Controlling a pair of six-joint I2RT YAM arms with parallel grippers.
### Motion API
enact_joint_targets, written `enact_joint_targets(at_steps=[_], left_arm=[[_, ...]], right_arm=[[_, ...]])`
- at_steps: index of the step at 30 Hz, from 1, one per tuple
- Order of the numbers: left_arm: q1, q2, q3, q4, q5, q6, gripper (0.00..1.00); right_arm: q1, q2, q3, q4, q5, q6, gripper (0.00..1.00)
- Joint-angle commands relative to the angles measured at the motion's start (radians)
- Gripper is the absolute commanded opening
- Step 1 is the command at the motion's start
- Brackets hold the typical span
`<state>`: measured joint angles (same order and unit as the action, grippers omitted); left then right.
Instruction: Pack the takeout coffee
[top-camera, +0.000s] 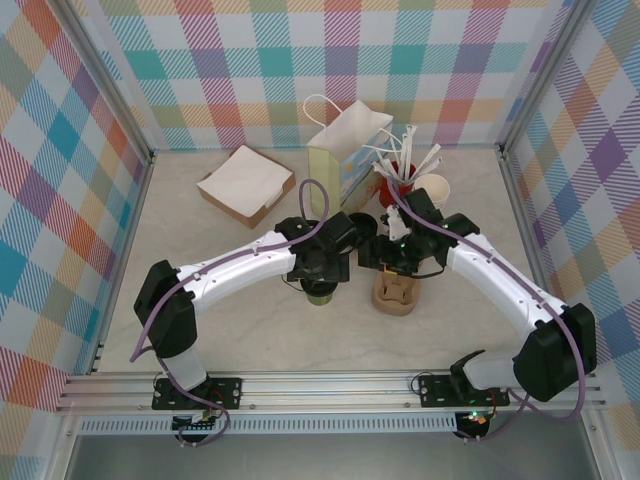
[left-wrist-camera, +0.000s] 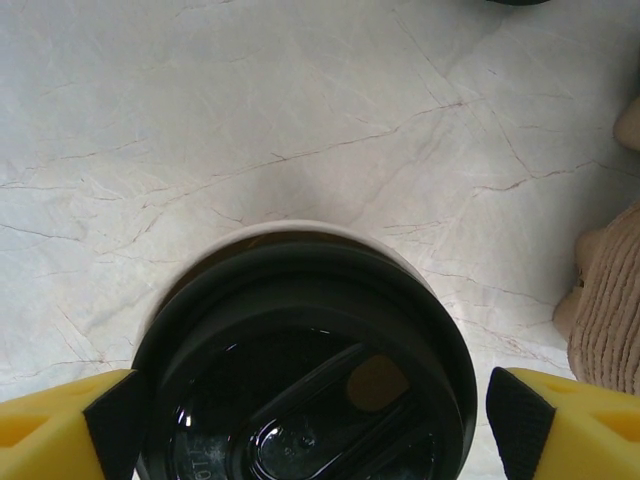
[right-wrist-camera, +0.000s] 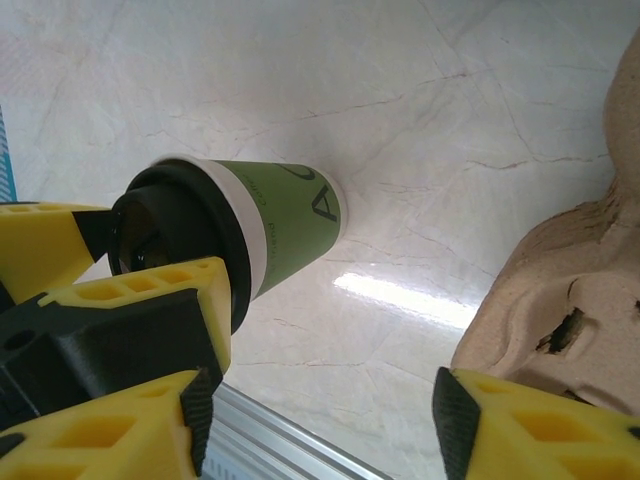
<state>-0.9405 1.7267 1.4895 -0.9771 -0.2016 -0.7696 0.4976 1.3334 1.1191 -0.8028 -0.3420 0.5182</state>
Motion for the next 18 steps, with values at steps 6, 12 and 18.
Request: enact_joint_targets(at_steps=[6, 12, 18], left_arm=[[0.006, -0.041, -0.009, -0.006, -0.011, -0.017, 0.85], [0.014, -0.047, -0.02, 0.005, -0.01, -0.023, 0.79], [0.017, -0.052, -0.027, 0.002, -0.017, -0.028, 0.8]], right_arm=[[-0.005, 0.036, -0.04, 0.069, -0.096, 0.041, 0.45], [-0.005, 0.046, -0.065, 0.101, -0.121, 0.061, 0.38], [-0.005, 0.055, -0.082, 0.118, -0.139, 0.071, 0.36]])
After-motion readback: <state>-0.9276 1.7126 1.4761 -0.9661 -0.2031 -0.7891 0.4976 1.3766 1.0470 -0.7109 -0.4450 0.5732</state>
